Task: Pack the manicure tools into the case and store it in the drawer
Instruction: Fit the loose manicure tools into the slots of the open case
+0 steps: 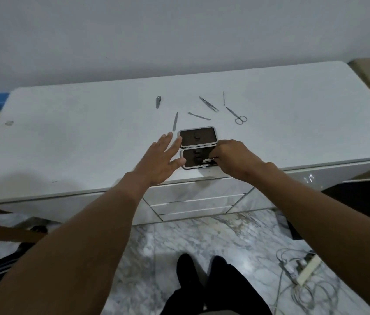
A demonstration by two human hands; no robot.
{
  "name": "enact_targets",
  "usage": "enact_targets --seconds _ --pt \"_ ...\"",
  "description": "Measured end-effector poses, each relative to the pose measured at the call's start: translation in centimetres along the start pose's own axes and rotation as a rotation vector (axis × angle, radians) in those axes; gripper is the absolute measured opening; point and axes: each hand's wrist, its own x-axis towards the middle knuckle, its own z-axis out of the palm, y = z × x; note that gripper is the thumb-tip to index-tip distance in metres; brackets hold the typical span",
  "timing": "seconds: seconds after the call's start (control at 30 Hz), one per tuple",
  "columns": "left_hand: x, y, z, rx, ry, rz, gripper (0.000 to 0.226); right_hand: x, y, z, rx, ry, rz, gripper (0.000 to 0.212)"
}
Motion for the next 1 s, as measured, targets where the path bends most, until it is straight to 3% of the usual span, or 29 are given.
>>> enact_targets --seconds 0.73,1.0 --pt "0.0 0.2 0.4 0.016 0.045 -0.035 0.064 1.1 -0.5 -0.1 0.159 -0.045 -0.048 0.021" --pt "-0.2 0.8 0.8 -0.006 0.143 -0.056 0.058 3.8 0.4 -3.0 0.189 0.079 0.02 0.021"
